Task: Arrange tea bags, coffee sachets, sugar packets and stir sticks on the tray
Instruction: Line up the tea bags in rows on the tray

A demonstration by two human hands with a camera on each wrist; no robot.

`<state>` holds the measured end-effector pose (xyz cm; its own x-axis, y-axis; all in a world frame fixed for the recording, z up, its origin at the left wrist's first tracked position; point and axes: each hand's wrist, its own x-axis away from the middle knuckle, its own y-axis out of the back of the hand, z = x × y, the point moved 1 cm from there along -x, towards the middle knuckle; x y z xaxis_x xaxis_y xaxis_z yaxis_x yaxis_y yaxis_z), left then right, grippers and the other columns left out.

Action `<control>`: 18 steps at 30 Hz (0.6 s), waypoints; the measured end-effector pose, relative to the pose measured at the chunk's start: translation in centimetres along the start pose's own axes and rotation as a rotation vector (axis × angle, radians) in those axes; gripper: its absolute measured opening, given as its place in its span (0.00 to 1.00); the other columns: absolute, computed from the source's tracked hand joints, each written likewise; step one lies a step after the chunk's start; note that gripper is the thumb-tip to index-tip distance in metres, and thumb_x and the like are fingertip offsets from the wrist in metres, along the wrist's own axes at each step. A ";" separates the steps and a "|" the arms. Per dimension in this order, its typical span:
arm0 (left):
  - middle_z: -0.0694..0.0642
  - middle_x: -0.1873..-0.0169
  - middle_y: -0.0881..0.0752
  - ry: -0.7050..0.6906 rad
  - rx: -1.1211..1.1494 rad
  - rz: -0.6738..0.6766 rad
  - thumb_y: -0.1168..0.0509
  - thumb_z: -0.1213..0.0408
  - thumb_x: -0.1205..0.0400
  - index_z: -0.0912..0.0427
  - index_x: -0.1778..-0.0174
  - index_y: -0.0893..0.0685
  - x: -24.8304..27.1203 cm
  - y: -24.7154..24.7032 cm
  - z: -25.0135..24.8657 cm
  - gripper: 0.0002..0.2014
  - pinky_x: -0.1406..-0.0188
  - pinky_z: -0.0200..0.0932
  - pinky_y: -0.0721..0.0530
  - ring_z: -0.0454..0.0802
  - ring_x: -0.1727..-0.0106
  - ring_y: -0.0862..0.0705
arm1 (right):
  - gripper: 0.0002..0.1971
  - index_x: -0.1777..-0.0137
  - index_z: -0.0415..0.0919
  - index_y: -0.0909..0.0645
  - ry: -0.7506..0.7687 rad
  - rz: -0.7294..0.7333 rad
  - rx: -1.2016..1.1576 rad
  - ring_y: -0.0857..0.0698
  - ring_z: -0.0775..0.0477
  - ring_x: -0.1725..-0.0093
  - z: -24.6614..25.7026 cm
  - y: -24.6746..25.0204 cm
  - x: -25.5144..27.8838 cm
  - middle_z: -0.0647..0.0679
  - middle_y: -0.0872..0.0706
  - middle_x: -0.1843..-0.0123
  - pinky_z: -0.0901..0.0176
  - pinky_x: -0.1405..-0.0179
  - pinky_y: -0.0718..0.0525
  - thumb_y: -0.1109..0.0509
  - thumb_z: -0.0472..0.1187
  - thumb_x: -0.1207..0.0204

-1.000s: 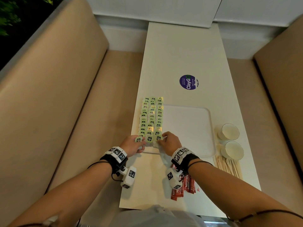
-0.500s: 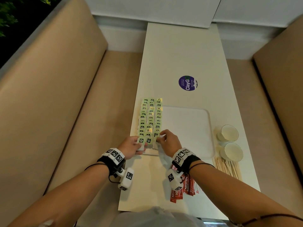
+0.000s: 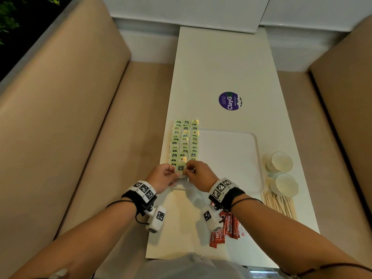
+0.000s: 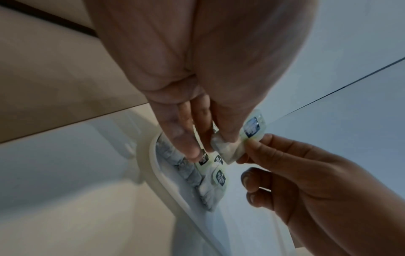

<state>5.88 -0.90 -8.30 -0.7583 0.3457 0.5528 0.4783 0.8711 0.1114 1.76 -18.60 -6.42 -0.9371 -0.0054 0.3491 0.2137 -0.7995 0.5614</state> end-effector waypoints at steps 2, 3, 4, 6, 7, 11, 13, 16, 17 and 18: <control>0.60 0.67 0.14 -0.029 -0.049 -0.031 0.27 0.73 0.19 0.58 0.60 0.16 -0.1 0.3 0.3 0.07 0.59 0.50 0.14 0.54 0.67 0.16 | 0.06 0.56 0.45 0.18 -0.014 0.014 0.005 0.14 0.46 0.58 -0.1 -0.2 0.0 0.52 0.14 0.59 0.50 0.52 0.15 0.32 0.42 0.17; 0.59 0.67 0.14 -0.035 -0.066 -0.031 0.27 0.72 0.19 0.58 0.60 0.16 -0.1 0.3 0.4 0.07 0.58 0.51 0.15 0.53 0.68 0.17 | 0.07 0.56 0.44 0.18 -0.029 0.033 0.014 0.13 0.44 0.58 -0.3 -0.4 0.0 0.49 0.13 0.59 0.49 0.53 0.15 0.32 0.43 0.16; 0.58 0.67 0.14 -0.037 -0.071 -0.024 0.27 0.72 0.19 0.57 0.60 0.15 -0.1 0.4 0.4 0.07 0.58 0.52 0.15 0.52 0.68 0.17 | 0.09 0.57 0.43 0.18 -0.045 0.055 0.026 0.12 0.42 0.58 -0.4 -0.5 0.0 0.46 0.12 0.59 0.48 0.54 0.15 0.31 0.45 0.16; 0.58 0.67 0.14 -0.039 -0.080 -0.016 0.27 0.71 0.19 0.57 0.60 0.15 -0.1 0.4 0.4 0.06 0.58 0.52 0.15 0.54 0.66 0.16 | 0.12 0.60 0.42 0.18 -0.067 0.086 0.037 0.12 0.39 0.59 -0.5 -0.7 0.2 0.42 0.12 0.59 0.49 0.56 0.16 0.31 0.47 0.16; 0.58 0.67 0.13 -0.040 -0.091 -0.018 0.26 0.71 0.19 0.57 0.59 0.15 0.0 0.3 0.4 0.06 0.59 0.51 0.15 0.54 0.65 0.16 | 0.13 0.60 0.41 0.18 -0.075 0.079 0.031 0.13 0.39 0.60 -0.6 -0.7 0.2 0.41 0.13 0.61 0.50 0.57 0.16 0.31 0.46 0.16; 0.54 0.66 0.12 -0.033 -0.143 -0.056 0.27 0.72 0.19 0.56 0.58 0.14 0.0 0.7 0.6 0.06 0.66 0.42 0.16 0.48 0.67 0.14 | 0.16 0.64 0.37 0.17 -0.159 -0.031 0.028 0.25 0.50 0.69 -1.2 -0.5 -0.2 0.46 0.19 0.69 0.55 0.65 0.25 0.31 0.44 0.16; 0.54 0.67 0.12 -0.020 -0.185 -0.065 0.28 0.73 0.19 0.57 0.57 0.14 0.0 1.1 0.9 0.06 0.71 0.36 0.19 0.44 0.71 0.16 | 0.14 0.65 0.43 0.15 -0.208 -0.012 0.054 0.23 0.51 0.68 -1.5 -0.8 -0.4 0.49 0.17 0.68 0.59 0.67 0.25 0.29 0.45 0.17; 0.54 0.68 0.13 -0.017 -0.250 -0.074 0.26 0.73 0.20 0.56 0.58 0.14 -0.1 1.6 1.4 0.07 0.71 0.33 0.20 0.44 0.72 0.16 | 0.10 0.61 0.47 0.11 -0.254 0.042 0.073 0.19 0.54 0.67 -1.8 -1.6 -0.3 0.51 0.11 0.63 0.63 0.69 0.25 0.28 0.46 0.19; 0.54 0.68 0.14 -0.016 -0.264 -0.081 0.26 0.72 0.21 0.56 0.58 0.14 -0.1 1.7 1.5 0.07 0.71 0.33 0.21 0.45 0.72 0.17 | 0.10 0.60 0.47 0.10 -0.265 0.059 0.074 0.18 0.56 0.68 -1.8 -1.8 -0.3 0.52 0.10 0.64 0.64 0.69 0.24 0.28 0.46 0.19; 0.53 0.69 0.14 -0.015 -0.277 -0.089 0.25 0.72 0.21 0.56 0.58 0.14 -0.1 1.8 1.6 0.07 0.72 0.32 0.21 0.45 0.72 0.17 | 0.10 0.59 0.46 0.09 -0.276 0.080 0.077 0.17 0.56 0.68 -1.8 -2.1 -0.2 0.52 0.09 0.65 0.64 0.67 0.21 0.28 0.46 0.18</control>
<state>6.11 1.22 -9.52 -0.8083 0.2788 0.5186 0.5104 0.7708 0.3812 1.02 -18.03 -9.03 -0.8083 0.1055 0.5792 0.3141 -0.7549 0.5758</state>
